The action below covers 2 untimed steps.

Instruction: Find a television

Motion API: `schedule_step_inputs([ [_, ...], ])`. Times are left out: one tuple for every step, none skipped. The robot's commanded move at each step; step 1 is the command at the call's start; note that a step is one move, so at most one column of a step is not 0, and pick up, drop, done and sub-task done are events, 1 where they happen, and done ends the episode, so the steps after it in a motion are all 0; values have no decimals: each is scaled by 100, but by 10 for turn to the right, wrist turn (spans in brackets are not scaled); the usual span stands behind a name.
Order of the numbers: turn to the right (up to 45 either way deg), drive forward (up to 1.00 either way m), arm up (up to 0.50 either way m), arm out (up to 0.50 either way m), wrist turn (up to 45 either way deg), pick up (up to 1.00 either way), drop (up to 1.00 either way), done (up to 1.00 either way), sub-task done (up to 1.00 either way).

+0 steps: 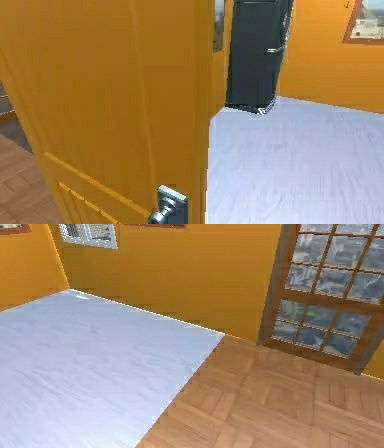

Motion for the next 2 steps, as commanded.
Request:
schedule_step_inputs([
  [-450,0,0,0,0,0,0,0,0],
  [-450,0,0,0,0,0,0,0,0],
])
